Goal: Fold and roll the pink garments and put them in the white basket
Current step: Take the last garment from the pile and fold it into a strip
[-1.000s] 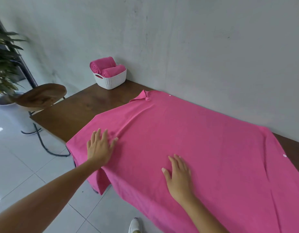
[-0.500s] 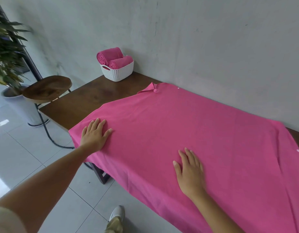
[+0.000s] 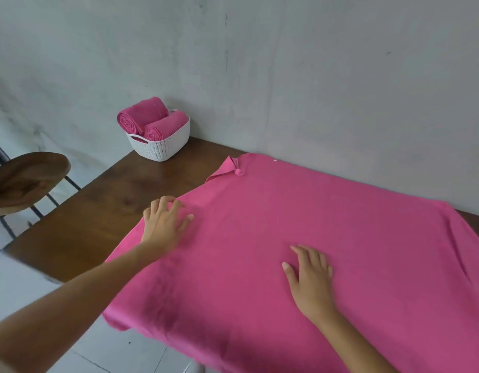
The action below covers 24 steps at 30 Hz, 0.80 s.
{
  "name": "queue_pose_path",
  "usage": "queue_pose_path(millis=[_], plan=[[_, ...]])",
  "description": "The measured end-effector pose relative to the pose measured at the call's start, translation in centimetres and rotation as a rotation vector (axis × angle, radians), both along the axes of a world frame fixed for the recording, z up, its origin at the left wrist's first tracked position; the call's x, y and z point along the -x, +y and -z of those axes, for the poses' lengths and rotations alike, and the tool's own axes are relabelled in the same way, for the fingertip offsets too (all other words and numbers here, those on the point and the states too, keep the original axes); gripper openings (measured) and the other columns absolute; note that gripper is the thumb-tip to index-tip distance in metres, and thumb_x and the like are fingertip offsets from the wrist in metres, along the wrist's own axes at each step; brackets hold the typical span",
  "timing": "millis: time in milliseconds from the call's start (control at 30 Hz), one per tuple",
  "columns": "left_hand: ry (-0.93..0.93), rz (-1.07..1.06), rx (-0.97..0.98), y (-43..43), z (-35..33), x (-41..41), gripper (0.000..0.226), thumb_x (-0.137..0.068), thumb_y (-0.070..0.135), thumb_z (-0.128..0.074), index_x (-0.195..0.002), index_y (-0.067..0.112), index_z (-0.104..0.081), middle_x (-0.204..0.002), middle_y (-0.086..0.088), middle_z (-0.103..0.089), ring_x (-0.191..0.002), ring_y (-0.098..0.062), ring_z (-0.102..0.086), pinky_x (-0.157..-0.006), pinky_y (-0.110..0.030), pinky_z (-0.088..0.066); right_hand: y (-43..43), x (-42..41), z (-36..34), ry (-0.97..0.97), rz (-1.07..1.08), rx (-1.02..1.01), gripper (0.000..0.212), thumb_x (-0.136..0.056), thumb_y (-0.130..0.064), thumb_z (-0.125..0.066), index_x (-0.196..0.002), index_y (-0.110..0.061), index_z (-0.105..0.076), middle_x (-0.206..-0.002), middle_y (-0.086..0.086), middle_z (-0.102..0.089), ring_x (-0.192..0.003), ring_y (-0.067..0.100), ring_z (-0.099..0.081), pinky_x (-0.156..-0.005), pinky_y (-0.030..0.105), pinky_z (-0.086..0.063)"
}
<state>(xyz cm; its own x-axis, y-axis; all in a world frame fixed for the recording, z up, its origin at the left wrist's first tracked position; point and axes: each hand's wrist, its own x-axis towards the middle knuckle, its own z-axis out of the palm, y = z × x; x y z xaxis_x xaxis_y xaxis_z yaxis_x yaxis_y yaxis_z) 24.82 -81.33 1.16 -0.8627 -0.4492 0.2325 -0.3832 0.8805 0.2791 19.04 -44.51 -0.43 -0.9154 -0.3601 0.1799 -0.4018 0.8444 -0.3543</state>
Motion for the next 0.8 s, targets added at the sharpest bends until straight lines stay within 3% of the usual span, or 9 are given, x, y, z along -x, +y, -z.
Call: queue_pose_path(millis=[100,233,367,433,533,800], plan=[[-0.015,0.139,-0.018,-1.5,-0.6,3.8,0.06,-0.094,0.065,-0.031,-0.125,0.022,-0.057,-0.135,-0.001,-0.047,-0.121,-0.03,-0.041,-0.1,-0.05,-0.036,-2.6,1.9,-0.2,-0.013,0.037,-0.008,0.045,-0.1,-0.041,-0.054,-0.141,-0.022,-0.053,-0.143,-0.007,-0.049,-0.134,0.015,-0.034,-0.11,0.04,-0.03],[-0.089,0.313,-0.056,-2.6,-1.0,8.5,0.078,-0.087,0.073,-0.019,-0.142,0.029,-0.052,-0.15,0.002,-0.041,-0.135,-0.028,-0.035,-0.107,-0.049,-0.033,-5.8,3.7,0.1,-0.012,0.113,0.011,0.044,-0.1,-0.041,-0.053,-0.14,-0.022,-0.053,-0.143,-0.005,-0.05,-0.135,0.016,-0.035,-0.11,0.04,-0.03],[-0.224,0.45,-0.026,-3.3,-1.1,12.8,0.074,-0.093,0.072,-0.02,-0.152,0.033,-0.041,-0.163,0.004,-0.025,-0.146,-0.025,-0.023,-0.115,-0.05,-0.026,-8.1,4.7,1.0,0.02,0.189,-0.014,0.045,-0.1,-0.047,-0.042,-0.135,-0.022,-0.058,-0.139,-0.005,-0.054,-0.131,0.017,-0.04,-0.107,0.043,-0.036],[-0.26,0.479,-0.007,-3.4,-1.0,14.4,0.068,-0.099,0.067,-0.028,-0.156,0.029,-0.037,-0.165,0.005,-0.022,-0.147,-0.023,-0.021,-0.117,-0.048,-0.024,-8.6,4.7,1.3,0.049,0.223,-0.032,0.042,-0.101,-0.045,-0.045,-0.132,-0.022,-0.06,-0.138,-0.005,-0.055,-0.129,0.019,-0.043,-0.105,0.045,-0.038],[-0.288,0.517,0.019,-4.0,-0.6,16.0,0.069,-0.102,0.063,-0.031,-0.157,0.022,-0.034,-0.165,0.005,-0.024,-0.147,-0.022,-0.023,-0.117,-0.047,-0.026,-8.8,4.7,1.4,0.069,0.252,-0.055,0.037,-0.102,-0.042,-0.048,-0.131,-0.022,-0.061,-0.139,-0.006,-0.055,-0.127,0.02,-0.045,-0.103,0.046,-0.039],[-0.238,0.51,0.036,-7.3,-1.2,18.6,0.071,-0.101,0.063,-0.03,-0.154,0.017,-0.036,-0.161,0.002,-0.033,-0.146,-0.022,-0.026,-0.115,-0.048,-0.026,-8.8,4.4,1.1,0.06,0.266,-0.077,0.05,-0.099,-0.051,-0.032,-0.132,-0.026,-0.059,-0.139,-0.009,-0.054,-0.126,0.017,-0.044,-0.103,0.043,-0.039]])
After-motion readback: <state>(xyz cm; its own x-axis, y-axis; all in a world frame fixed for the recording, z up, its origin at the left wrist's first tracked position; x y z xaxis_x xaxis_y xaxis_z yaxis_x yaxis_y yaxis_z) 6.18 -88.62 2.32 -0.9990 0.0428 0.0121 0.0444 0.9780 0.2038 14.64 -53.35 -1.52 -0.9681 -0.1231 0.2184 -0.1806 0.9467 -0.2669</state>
